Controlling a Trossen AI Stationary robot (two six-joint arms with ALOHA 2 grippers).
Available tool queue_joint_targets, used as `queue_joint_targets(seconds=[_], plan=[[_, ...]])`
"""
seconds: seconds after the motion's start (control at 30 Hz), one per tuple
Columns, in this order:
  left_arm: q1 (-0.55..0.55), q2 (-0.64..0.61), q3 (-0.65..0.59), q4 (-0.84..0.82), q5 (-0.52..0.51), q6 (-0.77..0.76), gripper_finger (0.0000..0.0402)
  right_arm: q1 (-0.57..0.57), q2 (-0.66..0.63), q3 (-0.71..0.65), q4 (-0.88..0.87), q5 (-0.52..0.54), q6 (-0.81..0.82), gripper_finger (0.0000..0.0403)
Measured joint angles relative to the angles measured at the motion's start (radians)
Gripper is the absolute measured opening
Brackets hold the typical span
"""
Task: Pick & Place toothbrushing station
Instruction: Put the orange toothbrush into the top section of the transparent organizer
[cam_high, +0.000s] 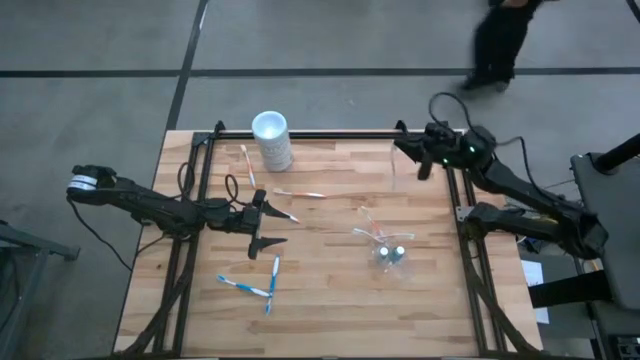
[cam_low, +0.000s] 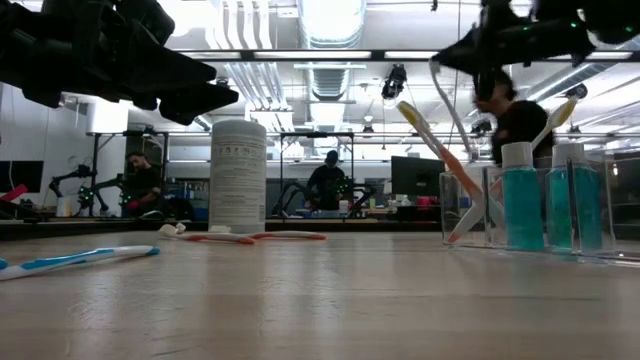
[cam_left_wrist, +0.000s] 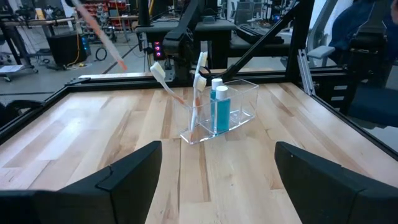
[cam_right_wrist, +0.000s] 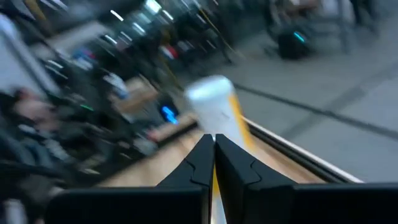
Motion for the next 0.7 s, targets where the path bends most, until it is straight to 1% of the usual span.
queue_joint_targets(seconds=[0.17,0.27,0.37,0.5,0.7], plan=[[0.000,0.000,0.000,0.000,0.000,0.000,0.0319,0.026,-0.051,-0.153,0.319,-0.049,0.152,0.0008],[0.000,0.000,0.000,0.000,0.000,0.000,0.0319,0.057,-0.056,-0.219,0.439,-0.056,0.181,0.0008],[0.000,0.000,0.000,0.000,0.000,0.000,0.0319,0.089,-0.053,-0.268,0.523,-0.088,0.214,0.0008],[0.000,0.000,0.000,0.000,0.000,0.000,0.0319,0.139,-0.059,-0.299,0.560,-0.157,0.223,0.0008],[0.000,0.000,0.000,0.000,0.000,0.000,0.0319,0.184,-0.067,-0.321,0.561,-0.175,0.220,0.0008]])
